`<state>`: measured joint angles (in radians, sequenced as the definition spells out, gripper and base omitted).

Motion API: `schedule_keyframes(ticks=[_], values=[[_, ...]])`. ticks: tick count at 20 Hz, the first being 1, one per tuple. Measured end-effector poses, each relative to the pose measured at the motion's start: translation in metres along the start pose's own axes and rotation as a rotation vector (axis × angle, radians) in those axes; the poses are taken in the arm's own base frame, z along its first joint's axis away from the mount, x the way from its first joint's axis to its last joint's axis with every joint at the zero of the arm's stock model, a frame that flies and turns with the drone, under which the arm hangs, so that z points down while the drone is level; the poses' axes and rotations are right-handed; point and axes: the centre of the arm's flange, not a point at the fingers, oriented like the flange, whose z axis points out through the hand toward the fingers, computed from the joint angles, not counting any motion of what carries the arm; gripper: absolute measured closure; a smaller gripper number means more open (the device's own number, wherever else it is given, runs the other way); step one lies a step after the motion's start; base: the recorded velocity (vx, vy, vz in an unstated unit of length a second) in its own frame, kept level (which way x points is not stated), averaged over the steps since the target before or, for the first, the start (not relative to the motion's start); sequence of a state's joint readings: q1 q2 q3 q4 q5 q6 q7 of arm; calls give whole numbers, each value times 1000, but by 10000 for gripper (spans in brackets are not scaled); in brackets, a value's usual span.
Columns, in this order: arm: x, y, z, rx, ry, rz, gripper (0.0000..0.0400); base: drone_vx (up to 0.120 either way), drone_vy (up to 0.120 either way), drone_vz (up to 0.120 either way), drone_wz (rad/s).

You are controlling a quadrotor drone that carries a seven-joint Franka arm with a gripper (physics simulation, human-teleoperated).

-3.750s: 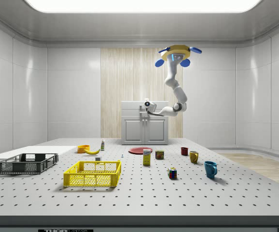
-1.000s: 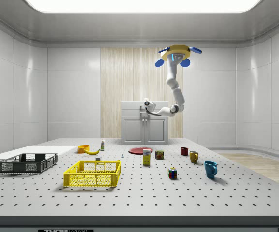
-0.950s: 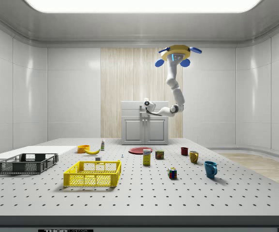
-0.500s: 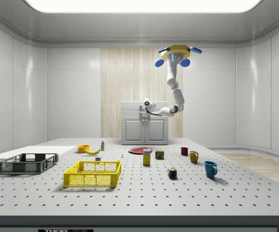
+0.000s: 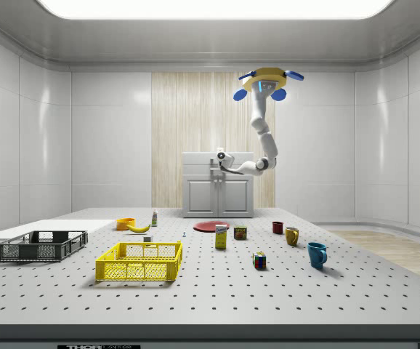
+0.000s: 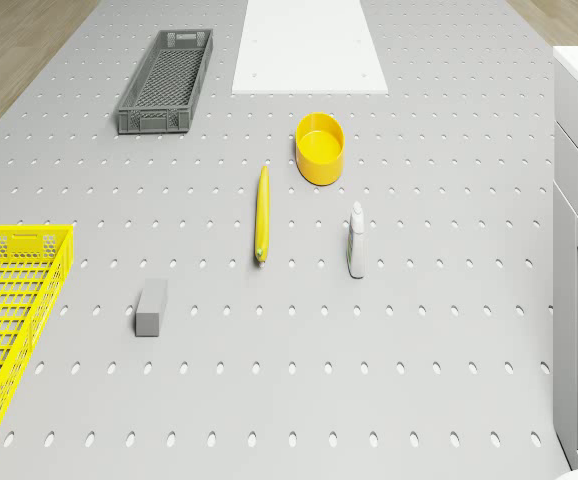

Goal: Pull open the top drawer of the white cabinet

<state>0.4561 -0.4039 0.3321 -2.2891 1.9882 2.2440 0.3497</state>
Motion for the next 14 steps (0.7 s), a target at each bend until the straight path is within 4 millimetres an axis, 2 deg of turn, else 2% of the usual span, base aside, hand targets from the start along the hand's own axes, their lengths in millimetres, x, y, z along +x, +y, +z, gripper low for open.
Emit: schedule_keyframes(ticks=[4, 5, 14], values=[[0, 0, 0, 0, 0, 9, 288, 0, 0, 0, 0], [-2, -1, -1, -4, 3, 25, 279, 0, 0, 0, 0], [0, 0, -14, -1, 1, 10, 288, 0, 0, 0, 0]])
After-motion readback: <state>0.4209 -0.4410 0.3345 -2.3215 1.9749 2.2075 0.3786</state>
